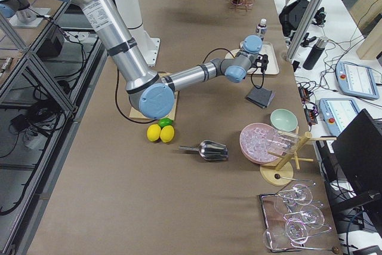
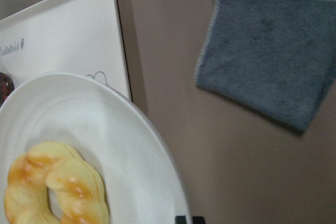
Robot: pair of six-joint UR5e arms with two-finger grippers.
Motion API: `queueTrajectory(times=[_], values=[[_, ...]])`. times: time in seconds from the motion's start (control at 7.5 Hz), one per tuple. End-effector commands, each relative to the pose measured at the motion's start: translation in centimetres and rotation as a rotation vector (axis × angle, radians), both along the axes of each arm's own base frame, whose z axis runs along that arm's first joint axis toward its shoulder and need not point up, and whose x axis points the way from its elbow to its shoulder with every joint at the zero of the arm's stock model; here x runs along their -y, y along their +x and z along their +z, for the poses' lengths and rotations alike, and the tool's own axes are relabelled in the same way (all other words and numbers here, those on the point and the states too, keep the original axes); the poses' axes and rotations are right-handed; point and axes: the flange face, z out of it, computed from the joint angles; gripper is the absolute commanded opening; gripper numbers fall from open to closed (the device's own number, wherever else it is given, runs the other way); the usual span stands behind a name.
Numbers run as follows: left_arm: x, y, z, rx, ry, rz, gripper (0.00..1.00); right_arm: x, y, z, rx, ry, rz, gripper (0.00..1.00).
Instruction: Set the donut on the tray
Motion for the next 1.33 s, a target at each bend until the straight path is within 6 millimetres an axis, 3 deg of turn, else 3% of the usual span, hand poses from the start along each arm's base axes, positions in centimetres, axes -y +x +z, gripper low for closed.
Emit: queueTrajectory(times=[0.0, 0.13, 0.4, 0.67, 0.8, 1.2], values=[[0.0, 0.1, 0.1, -0.002, -0.003, 0.002, 0.98, 3.0, -4.5, -4.4, -0.007, -0.017, 0.026, 0.00], [0.0, 0.1, 0.1, 0.000, -0.001, 0.002, 0.98, 2.7, -6.1, -5.6, -0.011, 0.002, 0.030, 0.00], [-0.1, 0.1, 0.1, -0.002, -0.003, 0.002, 0.98, 4.4, -9.5, -7.1, -0.048, -0.019, 0.078, 0.00], [-0.2, 0.1, 0.3, -0.002, -0.006, 0.001, 0.98, 7.9, -11.9, -5.9, -0.113, -0.080, 0.095, 0.00], [-0.2, 0.1, 0.2, -0.002, -0.005, 0.001, 0.98, 9.5, -13.1, -6.5, -0.134, -0.108, 0.095, 0.00], [-0.4, 0.0, 0.3, -0.002, -0.007, 0.002, 0.98, 10.7, -14.0, -6.5, -0.156, -0.138, 0.101, 0.00]])
